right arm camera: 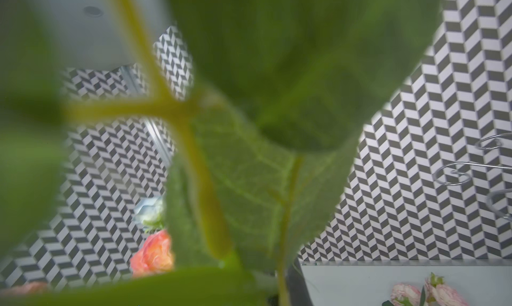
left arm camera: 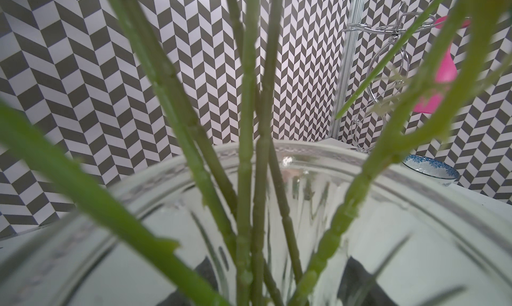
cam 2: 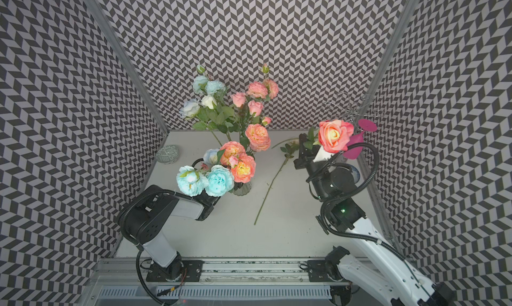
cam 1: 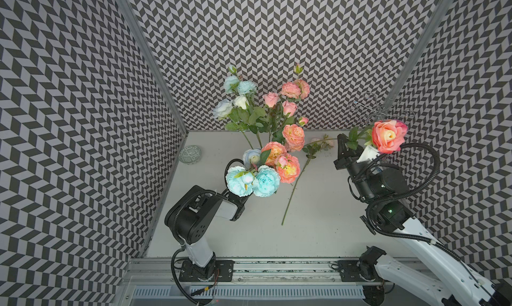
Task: Pick out pink flowers from the vase
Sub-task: Pick up the flower from the vase, then place the flower at the center of the board.
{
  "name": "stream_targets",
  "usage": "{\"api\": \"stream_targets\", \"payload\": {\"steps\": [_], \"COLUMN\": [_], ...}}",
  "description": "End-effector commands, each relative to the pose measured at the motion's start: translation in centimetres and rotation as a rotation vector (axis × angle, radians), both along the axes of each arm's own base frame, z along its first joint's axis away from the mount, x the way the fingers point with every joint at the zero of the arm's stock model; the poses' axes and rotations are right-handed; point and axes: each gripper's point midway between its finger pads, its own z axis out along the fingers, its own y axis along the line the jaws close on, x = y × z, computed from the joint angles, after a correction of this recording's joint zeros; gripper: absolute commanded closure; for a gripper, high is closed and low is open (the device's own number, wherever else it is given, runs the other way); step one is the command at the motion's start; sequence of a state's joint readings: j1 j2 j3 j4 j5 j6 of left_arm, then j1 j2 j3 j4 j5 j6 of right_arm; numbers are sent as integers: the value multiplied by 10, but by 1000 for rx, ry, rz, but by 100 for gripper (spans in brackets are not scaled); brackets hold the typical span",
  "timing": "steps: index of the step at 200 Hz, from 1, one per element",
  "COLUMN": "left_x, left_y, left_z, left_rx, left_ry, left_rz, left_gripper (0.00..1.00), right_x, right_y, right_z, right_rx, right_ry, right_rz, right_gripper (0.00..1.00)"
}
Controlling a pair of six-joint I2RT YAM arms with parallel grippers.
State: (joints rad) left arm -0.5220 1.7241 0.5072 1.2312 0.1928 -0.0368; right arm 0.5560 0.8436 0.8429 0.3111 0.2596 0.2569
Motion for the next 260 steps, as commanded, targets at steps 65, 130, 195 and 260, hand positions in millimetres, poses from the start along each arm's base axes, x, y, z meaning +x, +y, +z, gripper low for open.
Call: {"api": "stream_targets", "payload": {"steps": [65, 130, 195, 260], "left_x": [-5, -5, -4, -4], "left_y": [-1, -3, -3, -3], "left_z": [-45, -47, -50, -48], "left_rx": [64, 61, 70, 67], "left_ry": [164, 171, 175, 171], "left_rz": [-11, -17, -14, -15], "left_gripper": [100, 100, 100, 100], "right_x": [47, 74, 85, 94], "right_y": [-36, -6, 42, 71], "right_z": [-75, -129, -149, -211], "right_rx": [78, -22, -123, -79], "right_ry": [322, 604, 777, 925], "right_rz": [-163, 28, 304, 467], "right_gripper": [100, 100, 100, 100]}}
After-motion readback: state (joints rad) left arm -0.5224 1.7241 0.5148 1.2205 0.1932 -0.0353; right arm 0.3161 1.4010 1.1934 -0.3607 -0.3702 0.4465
